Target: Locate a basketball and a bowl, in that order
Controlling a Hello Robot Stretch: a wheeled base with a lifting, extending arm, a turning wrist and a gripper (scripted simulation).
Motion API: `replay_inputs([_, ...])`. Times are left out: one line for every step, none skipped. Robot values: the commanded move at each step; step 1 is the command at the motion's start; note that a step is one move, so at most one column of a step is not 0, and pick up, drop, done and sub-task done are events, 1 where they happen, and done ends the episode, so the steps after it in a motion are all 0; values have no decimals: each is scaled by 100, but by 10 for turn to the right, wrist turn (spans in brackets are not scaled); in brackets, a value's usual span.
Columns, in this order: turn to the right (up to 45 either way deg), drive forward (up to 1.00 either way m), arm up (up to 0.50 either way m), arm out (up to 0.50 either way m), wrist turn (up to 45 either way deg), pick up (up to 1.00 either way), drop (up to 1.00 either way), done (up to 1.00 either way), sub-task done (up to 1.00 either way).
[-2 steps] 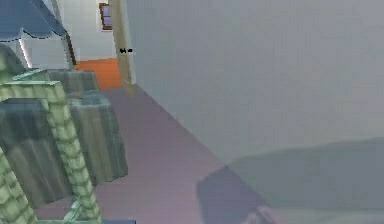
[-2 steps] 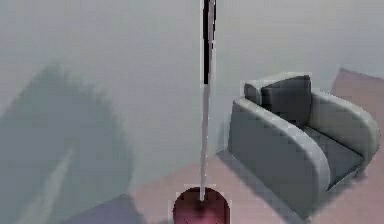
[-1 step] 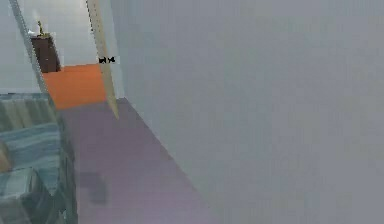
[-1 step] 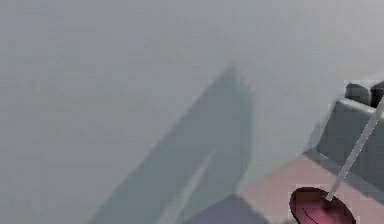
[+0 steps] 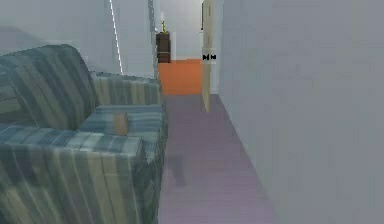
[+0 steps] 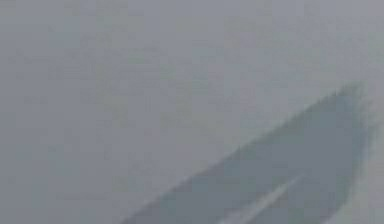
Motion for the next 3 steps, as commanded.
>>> replay_inputs([0,100,0,0,0,0,0,0,0])
replay_inputs([0,100,0,0,0,0,0,0,0])
replay_inputs([0,40,0,0,0,0,0,0,0])
